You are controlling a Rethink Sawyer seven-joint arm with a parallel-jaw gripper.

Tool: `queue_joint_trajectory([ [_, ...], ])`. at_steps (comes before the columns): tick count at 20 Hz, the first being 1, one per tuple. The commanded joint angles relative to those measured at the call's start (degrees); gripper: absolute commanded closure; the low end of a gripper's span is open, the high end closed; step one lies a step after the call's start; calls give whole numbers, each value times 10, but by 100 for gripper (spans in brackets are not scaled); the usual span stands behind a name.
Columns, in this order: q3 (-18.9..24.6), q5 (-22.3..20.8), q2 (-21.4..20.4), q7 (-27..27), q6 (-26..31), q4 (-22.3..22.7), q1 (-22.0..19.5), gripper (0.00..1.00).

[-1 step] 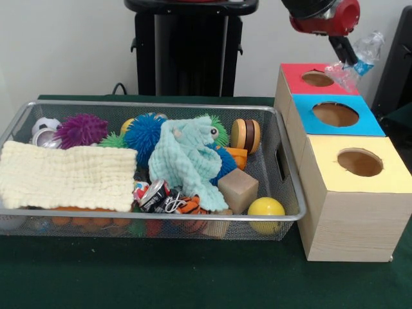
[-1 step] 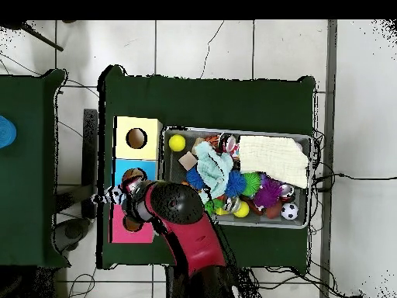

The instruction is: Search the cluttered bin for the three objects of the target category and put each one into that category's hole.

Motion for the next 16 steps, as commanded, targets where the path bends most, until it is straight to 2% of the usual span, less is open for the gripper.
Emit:
queue_joint_trajectory([
  [1, 69, 80, 44, -224, -47, 48, -22, 100],
  [4, 68, 90, 44, -240, -45, 56, -22, 100],
  [7, 65, 79, 50, -232, -48, 54, -23, 100],
  [11, 65, 100, 52, -237, -44, 53, -17, 100],
  [16, 55, 123, 31, -238, -16, 64, 1, 100],
])
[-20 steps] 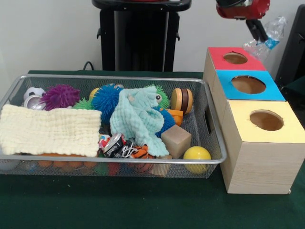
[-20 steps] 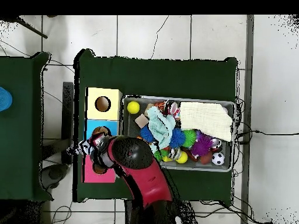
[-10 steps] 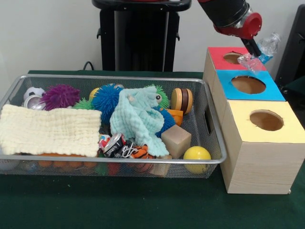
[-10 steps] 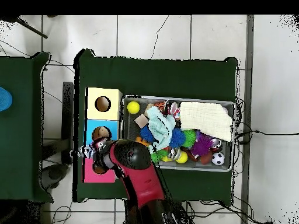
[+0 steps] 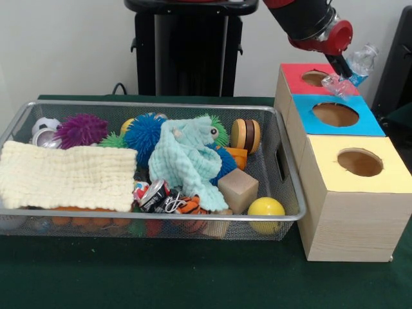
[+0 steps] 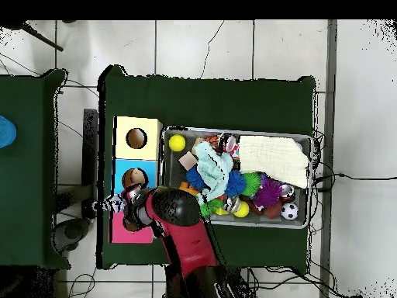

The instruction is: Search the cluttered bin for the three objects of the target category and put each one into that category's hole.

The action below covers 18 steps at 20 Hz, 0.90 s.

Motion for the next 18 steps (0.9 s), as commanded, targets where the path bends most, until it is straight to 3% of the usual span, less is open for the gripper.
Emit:
queue_joint_trajectory([
  [1, 31, 74, 1, -184, 0, 36, 6, 100],
  [3, 27, 92, -7, -190, 10, 41, 14, 100],
  [18, 17, 44, -43, -142, 24, 44, 8, 100],
])
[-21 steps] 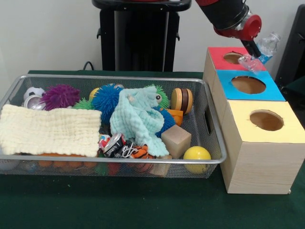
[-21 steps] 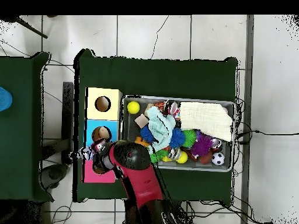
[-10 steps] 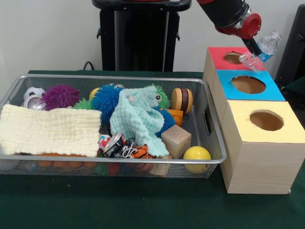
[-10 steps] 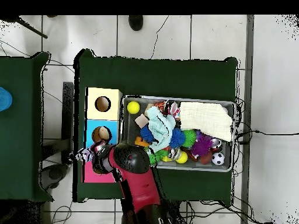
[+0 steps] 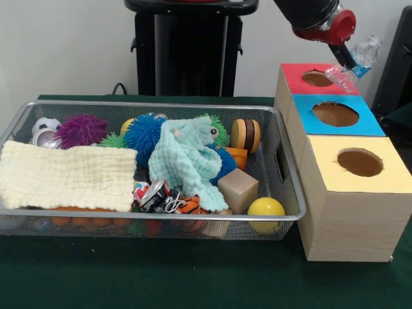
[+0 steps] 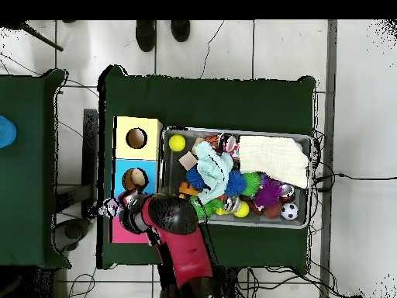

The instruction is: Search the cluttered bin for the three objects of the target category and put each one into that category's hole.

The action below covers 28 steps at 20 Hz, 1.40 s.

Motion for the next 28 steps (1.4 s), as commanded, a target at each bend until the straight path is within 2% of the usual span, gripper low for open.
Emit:
queue_joint_trajectory([
  [1, 17, 14, -13, -146, 23, 17, -5, 100],
  [4, 20, -4, -12, -134, 23, 9, -12, 100],
  [9, 20, -79, -25, -66, 39, -9, -30, 100],
  [19, 38, -85, -7, -81, 22, -20, -52, 100],
  [28, 50, -122, 4, -50, 22, -41, -72, 100],
])
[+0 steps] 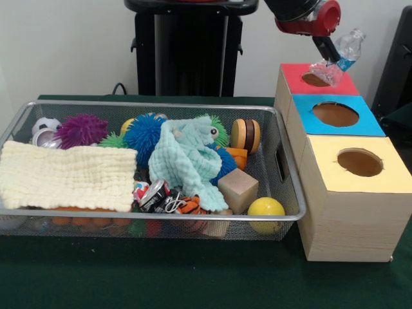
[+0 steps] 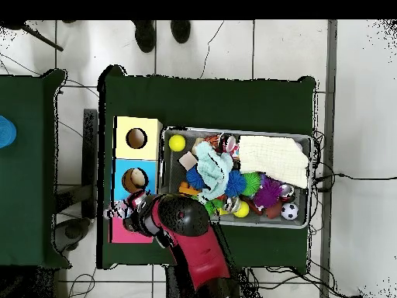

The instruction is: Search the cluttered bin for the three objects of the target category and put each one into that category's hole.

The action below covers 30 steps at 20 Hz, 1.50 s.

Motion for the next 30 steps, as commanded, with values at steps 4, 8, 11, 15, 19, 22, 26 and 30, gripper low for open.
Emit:
queue_joint_trajectory([
  [4, 53, -31, 16, -39, 25, -44, -26, 100],
  [8, 59, -43, 15, -11, 36, -56, -31, 100],
  [11, 65, -51, 9, 8, 45, -64, -35, 100],
  [15, 71, -48, 9, 16, 41, -68, -35, 100],
  [19, 72, -45, 6, 18, 36, -65, -31, 100],
  [22, 75, -44, 12, 7, 28, -67, -34, 100],
  [26, 77, -48, 11, 0, 25, -68, -38, 100],
  [30, 80, -52, 13, -1, 24, -74, -43, 100],
])
